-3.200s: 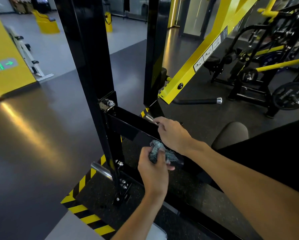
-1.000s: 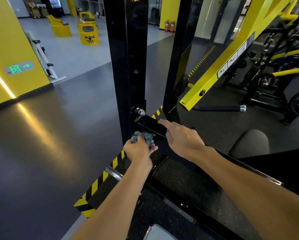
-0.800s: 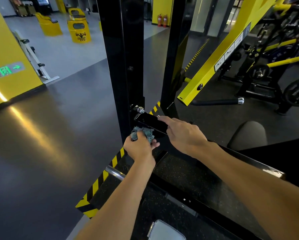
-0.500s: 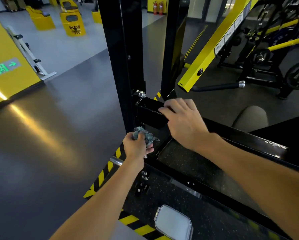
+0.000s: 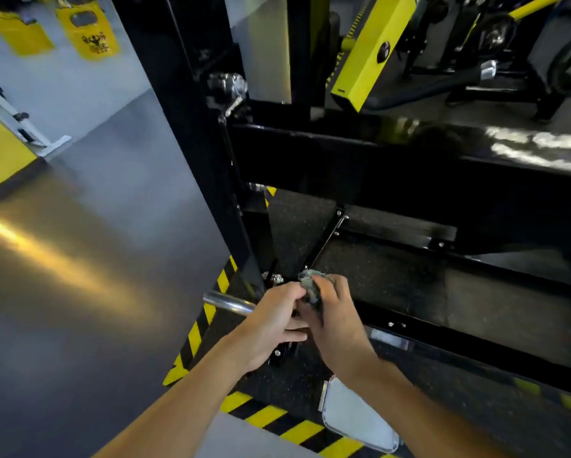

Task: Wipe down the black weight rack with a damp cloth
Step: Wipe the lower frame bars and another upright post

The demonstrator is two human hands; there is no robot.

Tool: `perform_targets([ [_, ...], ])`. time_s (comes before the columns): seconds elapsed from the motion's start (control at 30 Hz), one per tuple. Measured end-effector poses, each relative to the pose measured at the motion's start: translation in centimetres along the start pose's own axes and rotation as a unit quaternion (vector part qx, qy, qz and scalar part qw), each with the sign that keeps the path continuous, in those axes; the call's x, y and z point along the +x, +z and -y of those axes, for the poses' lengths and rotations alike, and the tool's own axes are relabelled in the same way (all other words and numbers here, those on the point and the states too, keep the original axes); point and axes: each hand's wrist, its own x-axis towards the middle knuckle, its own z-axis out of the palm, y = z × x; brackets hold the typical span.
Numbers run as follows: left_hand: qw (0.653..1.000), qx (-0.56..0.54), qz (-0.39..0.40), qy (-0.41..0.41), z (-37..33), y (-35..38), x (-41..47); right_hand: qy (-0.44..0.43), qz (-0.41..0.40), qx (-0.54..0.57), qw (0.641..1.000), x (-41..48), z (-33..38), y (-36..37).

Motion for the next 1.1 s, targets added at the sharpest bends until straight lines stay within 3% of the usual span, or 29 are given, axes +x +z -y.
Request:
perform_targets([
  [0.07,0.997,0.070,-0.017,-0.006,1.2,-1.0,2.8,0.005,-0.031,-0.030,0.999,1.4,-1.8,2.0],
  [0.13,0.981,0.180,-0.056,0.046,2.8,-2.3,5.3,0.009,-0.041,-0.070,0.997,2.2,-3.4,4.3],
  [0.27,0.875,0.448,-0.053,0.173,5.1,-5.3,8.9,0.061,-0.078,-0.123,0.987,4.4,-5.1,8.1],
  [0.4,0.753,0.633,-0.032,0.177,5.5,-6.1,10.3,0.036,-0.083,-0.181,0.979,6.4,-5.9,10.9],
  [0.47,0.718,0.674,-0.035,0.167,5.7,-6.4,11.0,0.032,-0.077,-0.234,0.969,7.1,-6.5,12.1],
  [0.7,0.678,0.715,-0.022,0.170,6.0,-6.5,11.4,-0.060,-0.101,-0.346,0.931,5.0,-8.9,13.5],
  [0.87,0.675,0.710,-0.010,0.201,6.5,-6.4,12.4,0.018,-0.175,-0.285,0.942,7.1,-9.8,12.2],
  [1.0,0.667,0.714,-0.011,0.213,6.4,-6.0,13.3,-0.090,-0.120,-0.290,0.945,5.4,-10.9,12.4],
  [1.1,0.656,0.718,-0.018,0.231,6.3,-5.4,13.7,-0.011,-0.199,-0.292,0.936,5.1,-12.1,10.9],
])
